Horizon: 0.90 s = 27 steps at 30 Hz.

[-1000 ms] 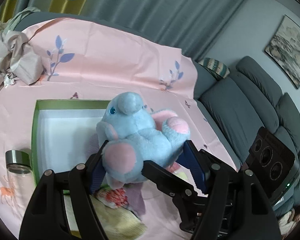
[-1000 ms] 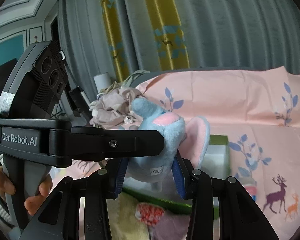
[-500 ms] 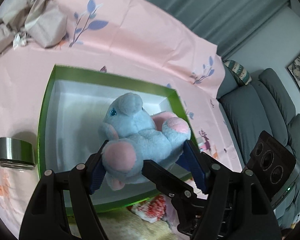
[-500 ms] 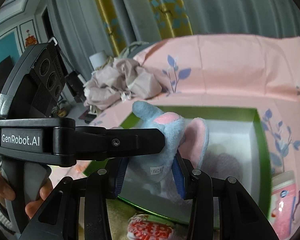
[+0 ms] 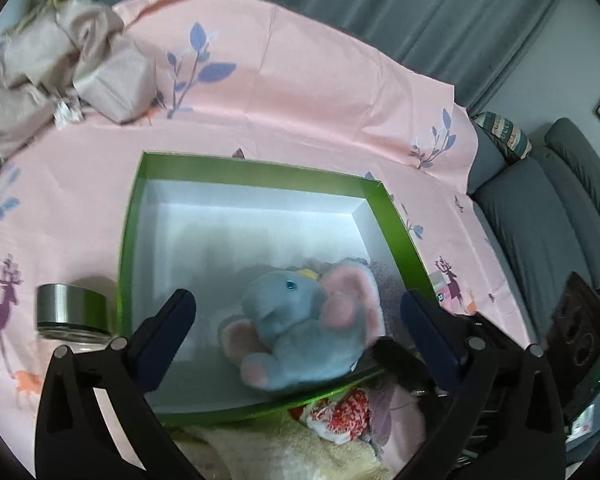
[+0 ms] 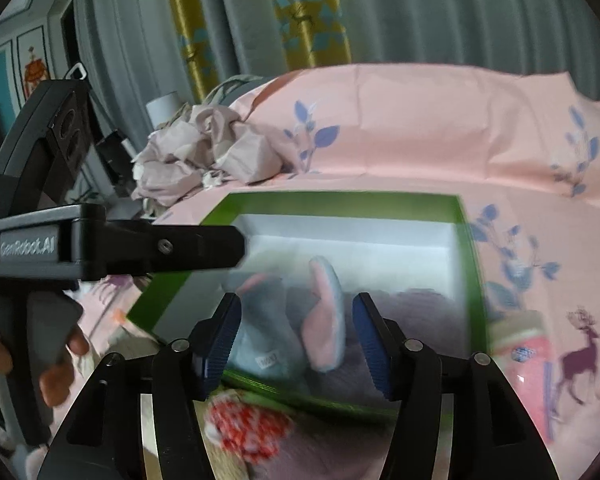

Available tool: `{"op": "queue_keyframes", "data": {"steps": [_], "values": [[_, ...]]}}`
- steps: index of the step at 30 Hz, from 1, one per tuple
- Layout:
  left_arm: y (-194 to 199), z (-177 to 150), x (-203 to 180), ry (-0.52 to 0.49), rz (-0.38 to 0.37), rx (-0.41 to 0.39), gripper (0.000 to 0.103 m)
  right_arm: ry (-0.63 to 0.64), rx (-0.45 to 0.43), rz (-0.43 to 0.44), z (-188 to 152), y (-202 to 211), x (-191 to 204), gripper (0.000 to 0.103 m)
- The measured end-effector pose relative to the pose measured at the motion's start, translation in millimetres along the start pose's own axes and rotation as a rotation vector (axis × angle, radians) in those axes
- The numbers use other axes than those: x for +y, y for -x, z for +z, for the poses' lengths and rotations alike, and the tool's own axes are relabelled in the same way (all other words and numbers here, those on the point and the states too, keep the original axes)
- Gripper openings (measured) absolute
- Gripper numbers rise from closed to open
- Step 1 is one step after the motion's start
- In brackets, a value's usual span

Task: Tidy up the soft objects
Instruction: 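Lift the plush elephant into the green box and open the right gripper, then reach the right gripper to the cream knitted towel and grasp it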

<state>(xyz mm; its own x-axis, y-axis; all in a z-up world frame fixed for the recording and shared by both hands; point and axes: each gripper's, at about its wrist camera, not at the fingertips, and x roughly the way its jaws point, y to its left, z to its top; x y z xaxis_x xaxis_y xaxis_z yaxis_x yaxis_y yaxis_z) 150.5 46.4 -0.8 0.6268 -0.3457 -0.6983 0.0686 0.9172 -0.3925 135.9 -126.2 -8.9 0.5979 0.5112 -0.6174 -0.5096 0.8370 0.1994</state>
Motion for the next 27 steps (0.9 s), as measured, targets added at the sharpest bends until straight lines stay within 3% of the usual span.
{"op": "queue_keyframes", "data": {"steps": [10, 18, 27], "values": [[47.5, -23.8, -27.7, -0.089, 0.123, -0.093, 0.102, -0.005, -0.074, -0.064, -23.8, 70.8, 1.9, 0.061], [79.8, -53.0, -52.5, -0.146, 0.205, -0.149, 0.102, -0.020, -0.073, -0.147, -38.4, 103.8, 10.8, 0.061], [98.8, -82.0, -65.5, -0.158, 0.196, -0.137, 0.102, -0.005, -0.074, -0.122, -55.8, 124.8, 29.8, 0.061]]}}
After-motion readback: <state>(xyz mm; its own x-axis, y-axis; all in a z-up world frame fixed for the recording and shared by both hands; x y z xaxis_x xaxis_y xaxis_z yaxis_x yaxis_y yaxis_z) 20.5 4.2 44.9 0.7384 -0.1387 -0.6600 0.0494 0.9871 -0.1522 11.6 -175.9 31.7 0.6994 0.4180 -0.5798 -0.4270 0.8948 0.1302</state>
